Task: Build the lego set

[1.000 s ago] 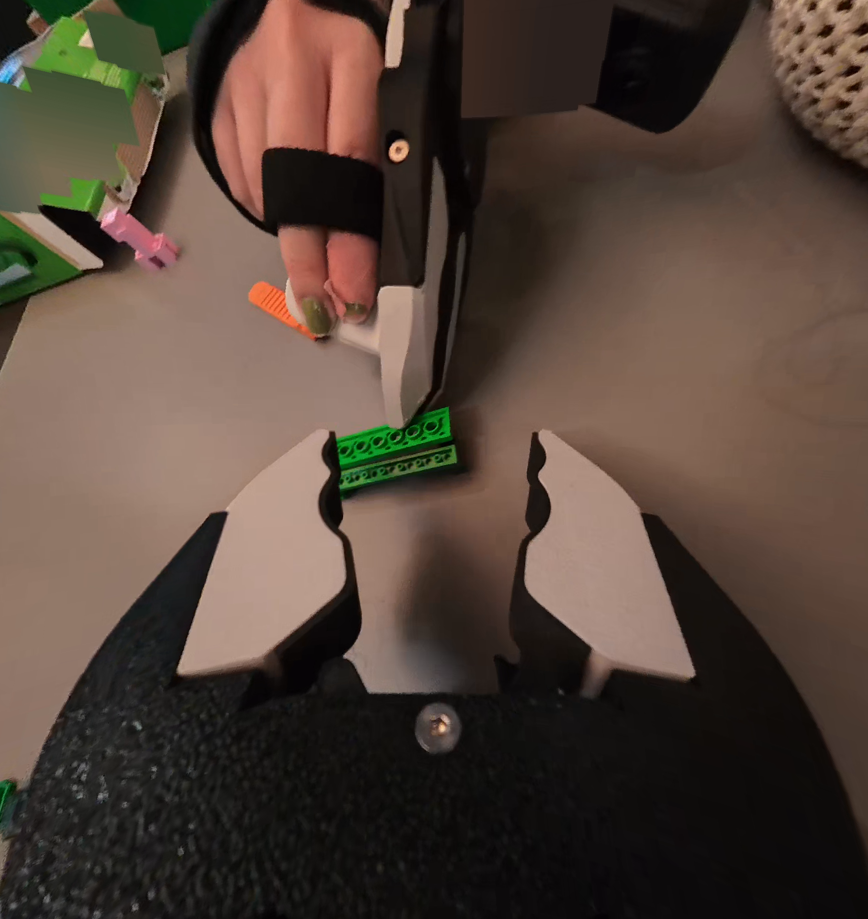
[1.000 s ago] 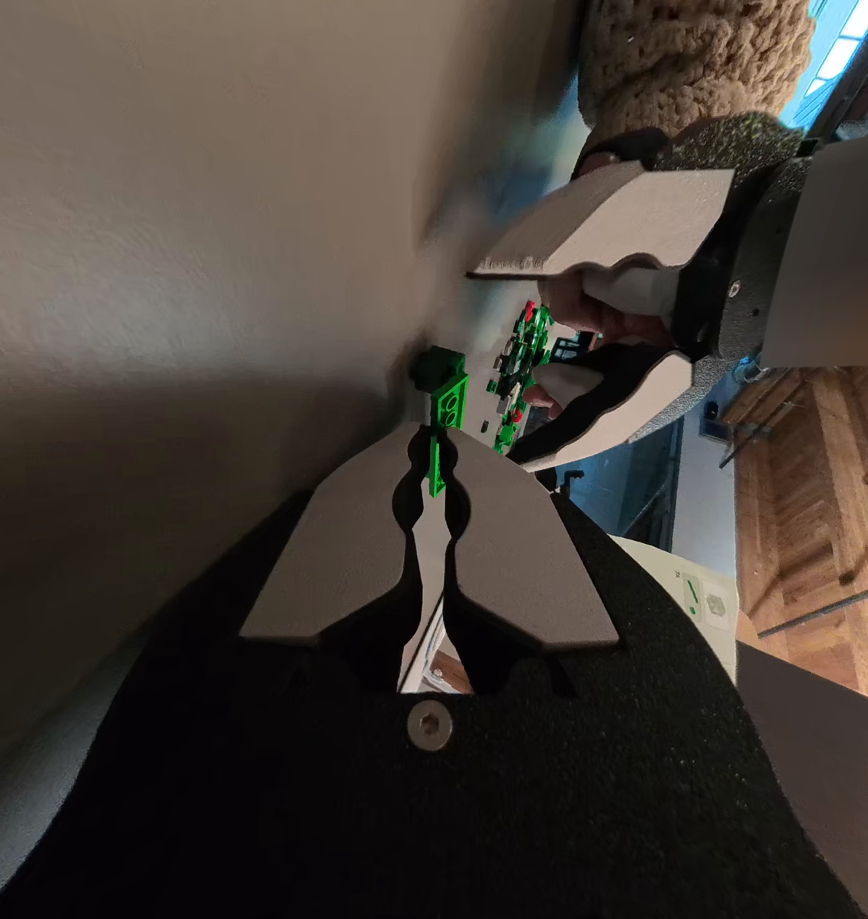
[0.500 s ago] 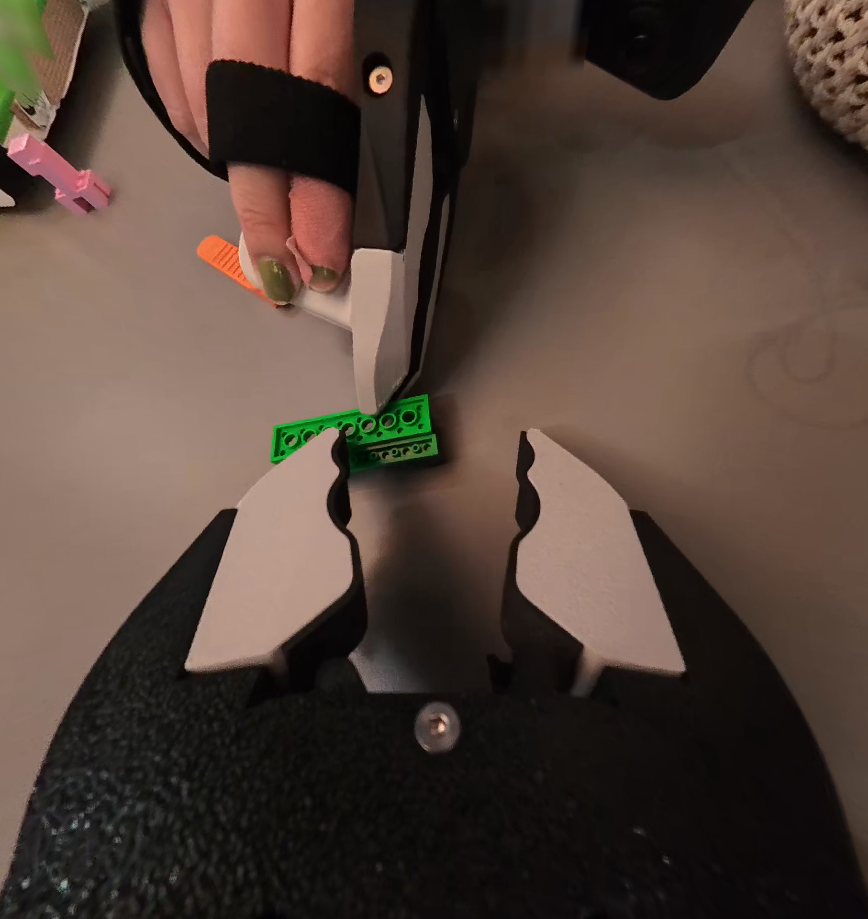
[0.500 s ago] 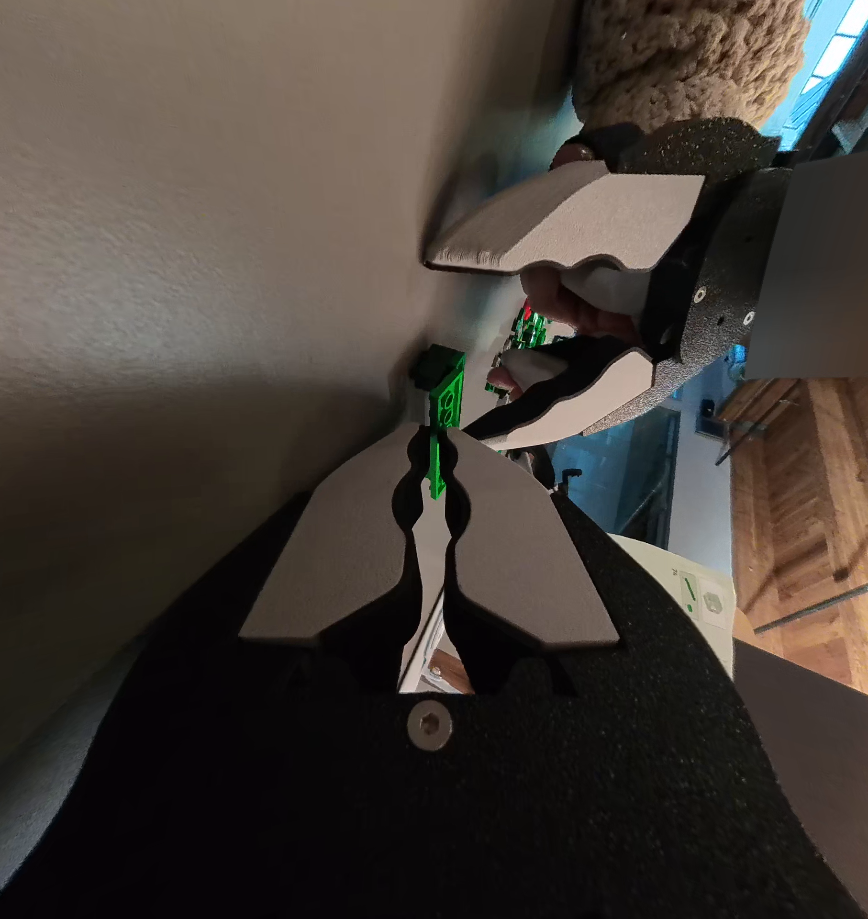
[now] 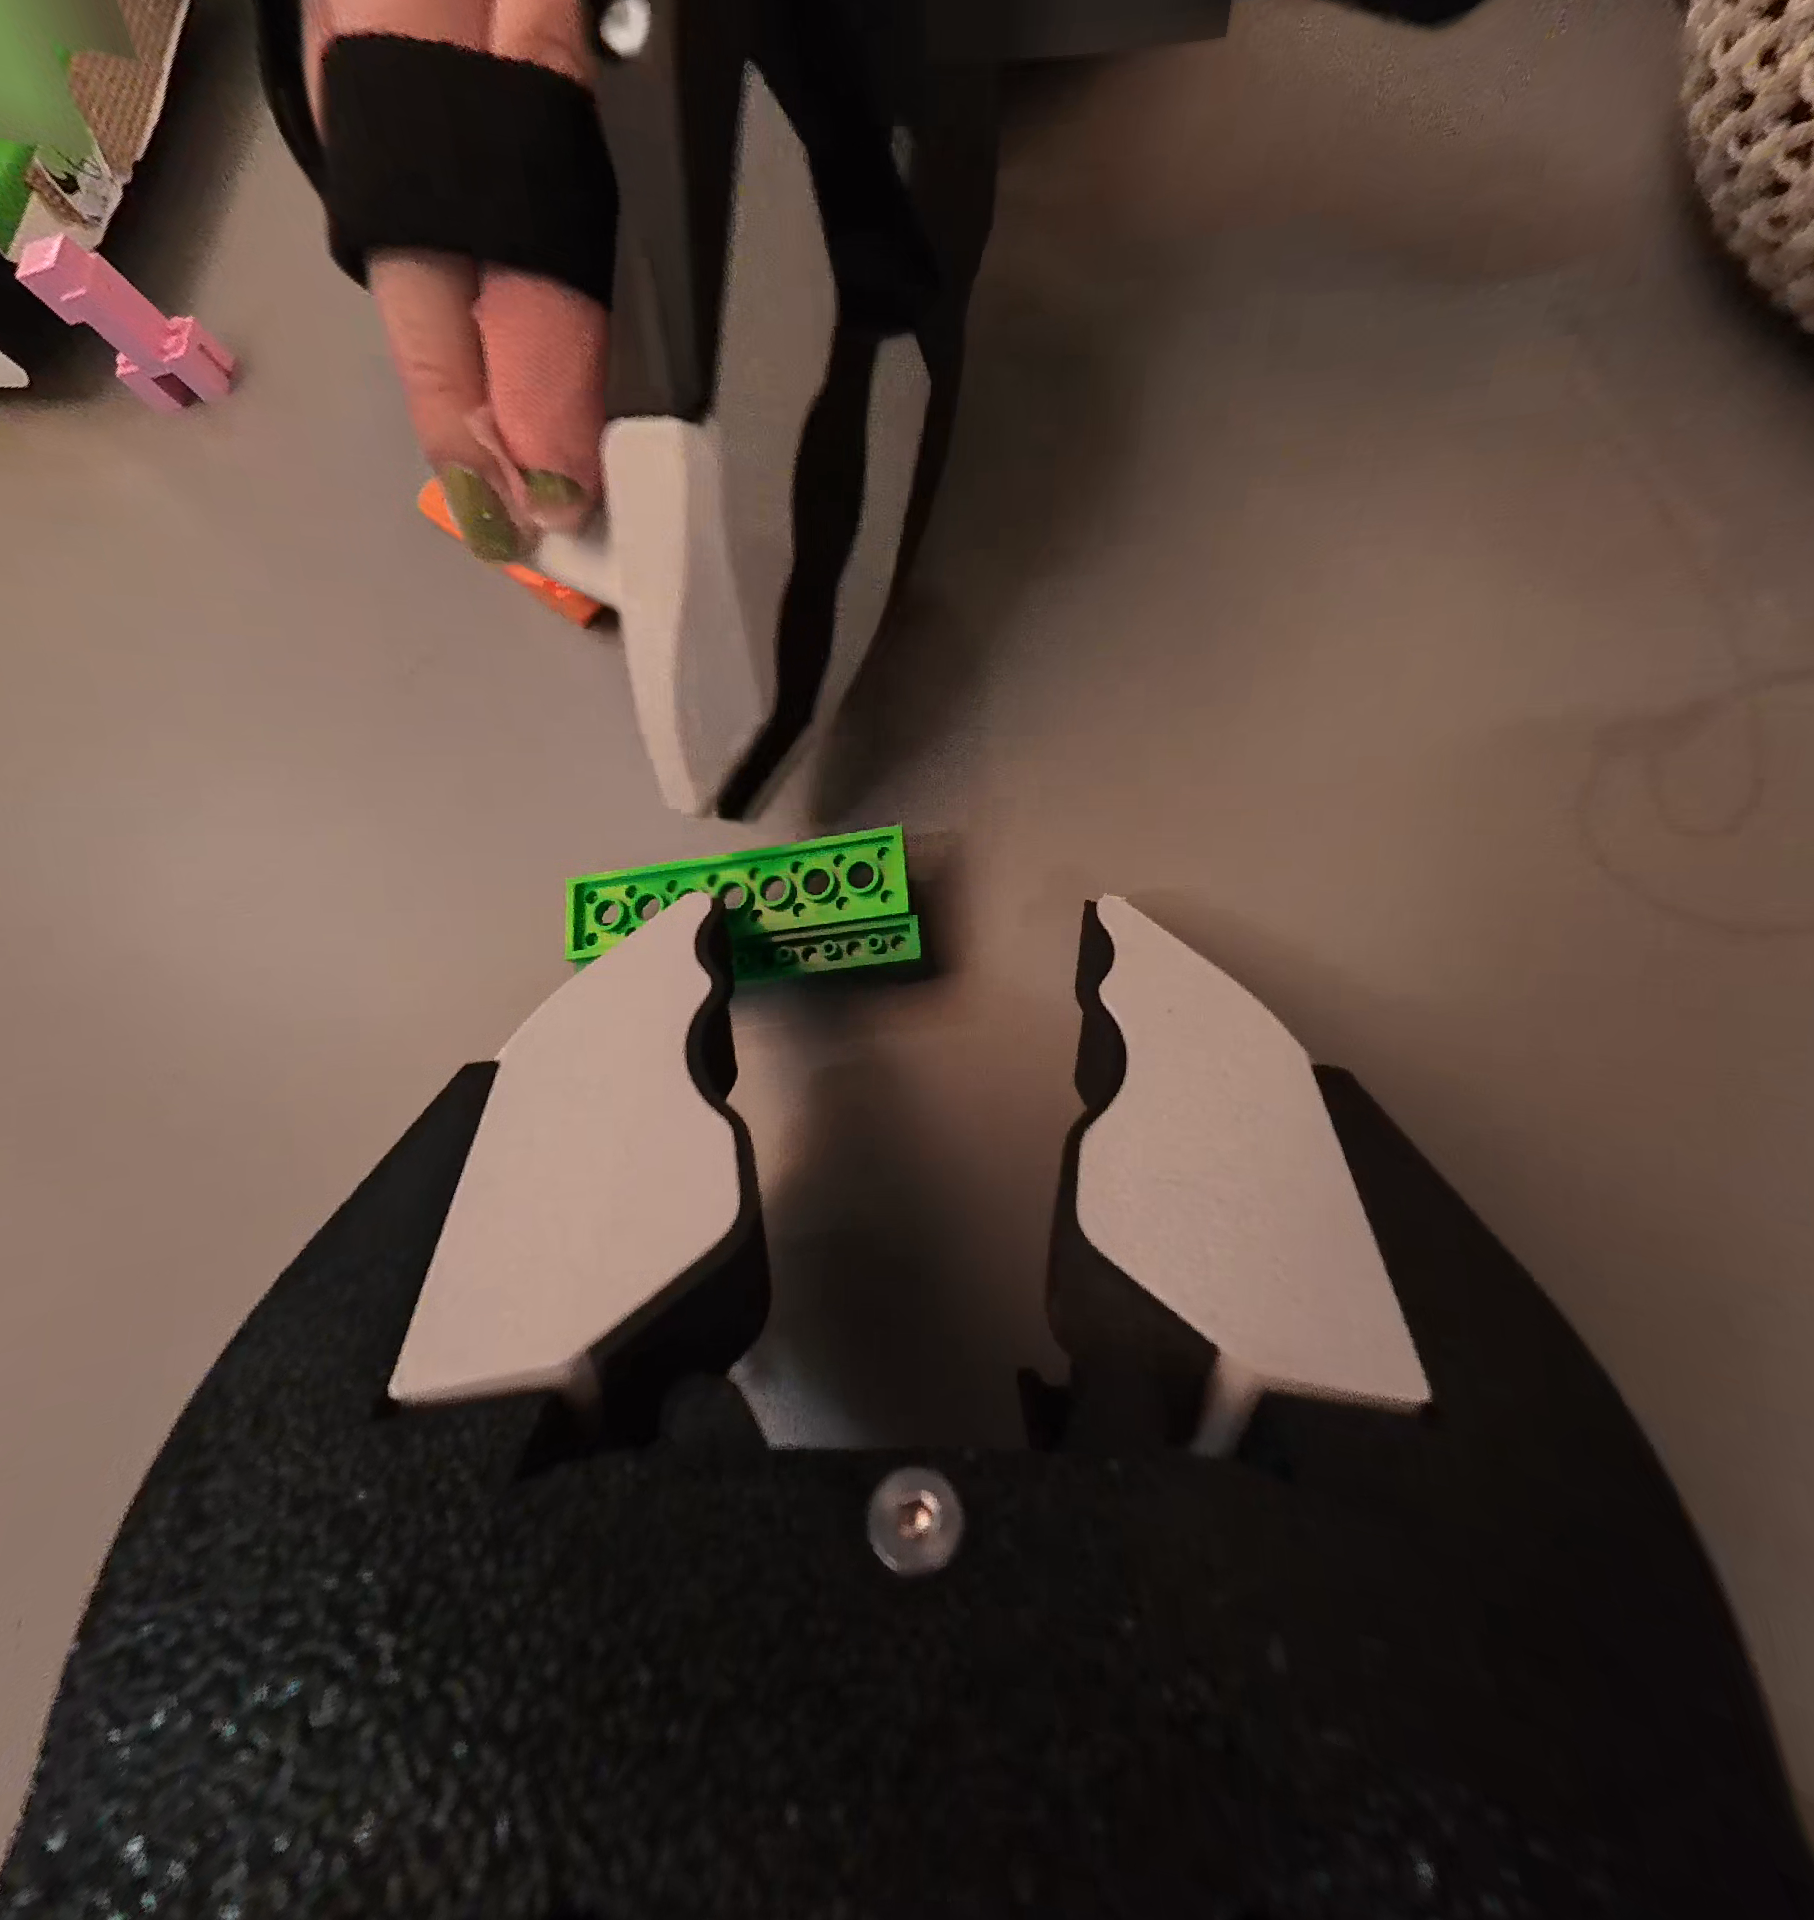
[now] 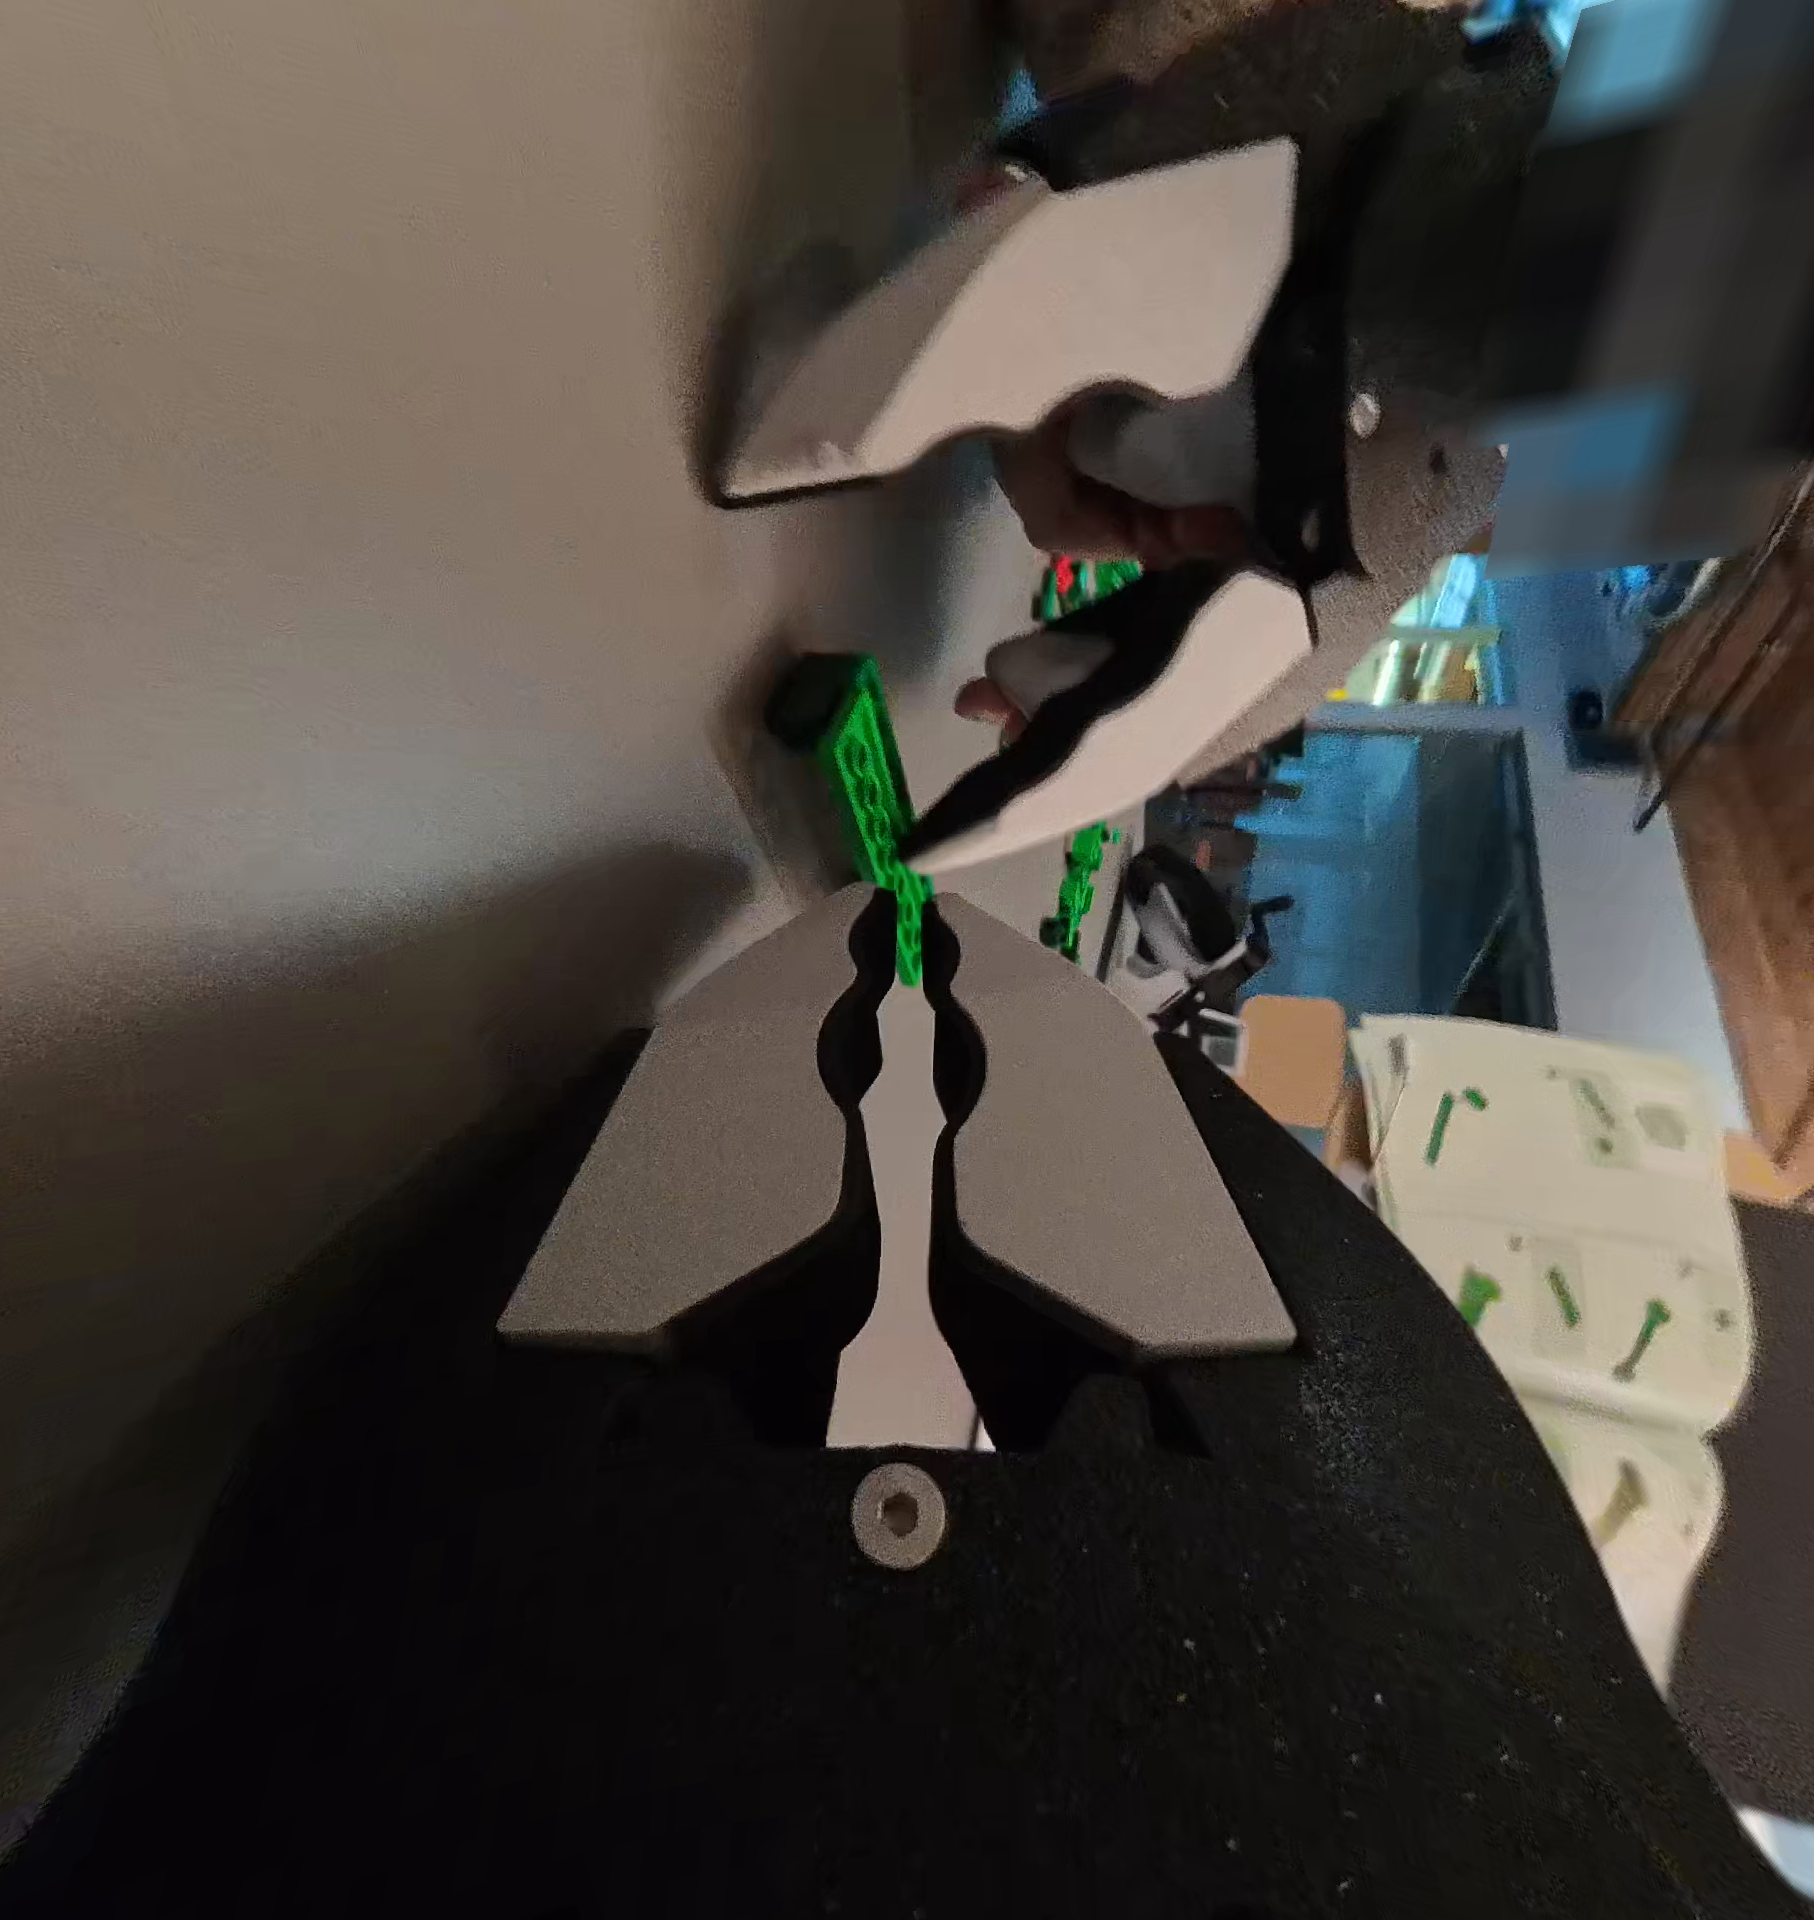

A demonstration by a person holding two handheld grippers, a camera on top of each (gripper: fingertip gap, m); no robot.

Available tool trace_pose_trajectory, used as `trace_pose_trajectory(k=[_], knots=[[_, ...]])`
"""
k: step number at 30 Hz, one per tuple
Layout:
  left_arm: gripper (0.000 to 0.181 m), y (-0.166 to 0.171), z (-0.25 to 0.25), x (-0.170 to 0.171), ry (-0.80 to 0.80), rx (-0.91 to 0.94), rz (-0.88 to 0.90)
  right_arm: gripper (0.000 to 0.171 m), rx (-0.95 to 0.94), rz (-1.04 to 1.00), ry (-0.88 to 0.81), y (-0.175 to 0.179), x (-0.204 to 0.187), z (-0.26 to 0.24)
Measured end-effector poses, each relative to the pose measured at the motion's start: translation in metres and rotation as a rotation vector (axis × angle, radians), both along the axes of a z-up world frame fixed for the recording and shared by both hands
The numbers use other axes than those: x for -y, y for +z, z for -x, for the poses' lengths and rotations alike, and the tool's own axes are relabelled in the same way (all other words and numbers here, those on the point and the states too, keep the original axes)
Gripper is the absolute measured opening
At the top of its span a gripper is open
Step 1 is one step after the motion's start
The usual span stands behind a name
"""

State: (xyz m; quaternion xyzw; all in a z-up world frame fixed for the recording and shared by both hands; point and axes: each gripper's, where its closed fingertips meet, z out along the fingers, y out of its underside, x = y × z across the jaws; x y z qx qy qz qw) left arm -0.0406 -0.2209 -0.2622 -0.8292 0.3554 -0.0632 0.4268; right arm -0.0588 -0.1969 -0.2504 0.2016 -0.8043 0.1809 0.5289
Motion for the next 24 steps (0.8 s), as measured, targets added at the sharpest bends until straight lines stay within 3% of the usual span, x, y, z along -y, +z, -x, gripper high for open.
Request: trace_pose_trajectory(k=[4,8,12,16,21,24], knots=[[0.063,0.0,0.0,0.0,0.003,0.002,-0.001,0.005,0.101,0.22,-0.077,0.019,-0.011,0.006],[0.063,0.0,0.0,-0.001,0.005,0.004,-0.003,0.032,0.404,0.545,-0.183,0.028,-0.008,0.014],[0.063,0.0,0.0,-0.001,0.007,0.006,-0.007,0.061,0.716,0.731,-0.272,0.02,0.003,0.017],[0.062,0.0,0.0,-0.002,0.009,0.008,-0.01,0.08,0.944,0.771,-0.365,0.001,0.01,0.014],[0.062,0.0,0.0,-0.002,0.01,0.013,-0.015,0.09,1.005,0.767,-0.424,-0.006,0.013,0.013],[0.062,0.0,0.0,-0.002,0.01,0.014,-0.016,0.088,1.01,0.735,-0.461,-0.012,0.014,0.014]])
